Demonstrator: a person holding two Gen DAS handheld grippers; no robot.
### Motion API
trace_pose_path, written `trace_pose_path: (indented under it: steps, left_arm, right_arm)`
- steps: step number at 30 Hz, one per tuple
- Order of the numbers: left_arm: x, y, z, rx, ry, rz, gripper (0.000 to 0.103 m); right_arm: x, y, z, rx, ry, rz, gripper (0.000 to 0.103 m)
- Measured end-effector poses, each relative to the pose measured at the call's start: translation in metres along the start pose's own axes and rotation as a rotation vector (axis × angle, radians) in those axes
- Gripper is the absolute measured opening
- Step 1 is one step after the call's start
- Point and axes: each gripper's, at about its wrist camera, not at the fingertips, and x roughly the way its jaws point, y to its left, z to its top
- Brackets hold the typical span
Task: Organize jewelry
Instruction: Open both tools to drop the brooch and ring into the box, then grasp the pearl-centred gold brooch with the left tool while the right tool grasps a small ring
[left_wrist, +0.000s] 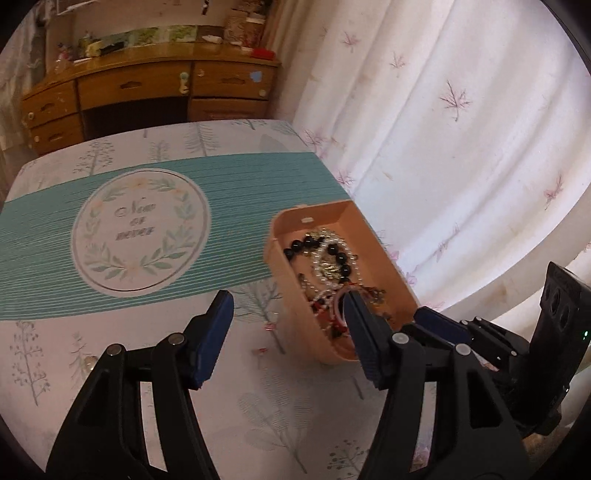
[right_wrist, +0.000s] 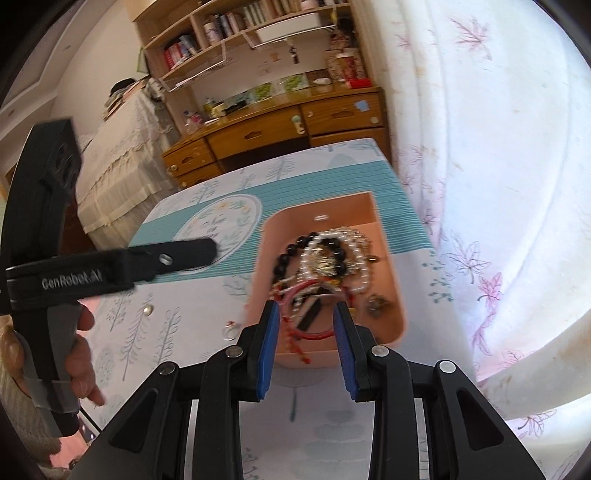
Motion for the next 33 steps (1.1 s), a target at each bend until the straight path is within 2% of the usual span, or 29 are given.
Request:
trace_pose_path:
  steps: [3,9,13,16,22,25,33]
  left_arm:
    - [-0.024,0.033,-0.012,-0.041,-0.033,0.084,0.059]
    - [-0.048,0.098,-0.043,-0.171,0.03,0.171,0.059]
    - [-0.056,0.129,-0.07,-0.199,0.051,0.286,0.059]
    - [-0.063,0.143,-0.084,-0.224,0.058,0.315,0.059]
    - [-0.058,0.156,-0.09,-0.222,0.074,0.33,0.059]
    - [-0.048,0.157,-0.088,-0.209,0.087,0.326,0.059]
    - [-0.028,0.162,-0.082,-0.193,0.109,0.288,0.059]
  right_arm:
    - [0.002,0.018,-0.001,-0.036,0.008,0.024,0.03]
    - [0.008,0.055,-0.001,-0.121,0.029,0.072,0.03]
    - [0.016,0.083,-0.008,-0.185,0.059,0.114,0.03]
    - [0.028,0.101,-0.016,-0.225,0.089,0.128,0.03]
    - [0.065,0.114,-0.022,-0.221,0.145,0.127,0.03]
    - [0.085,0.116,-0.019,-0.217,0.162,0.096,0.03]
    - [0.134,0.124,-0.015,-0.197,0.208,-0.046,0.029]
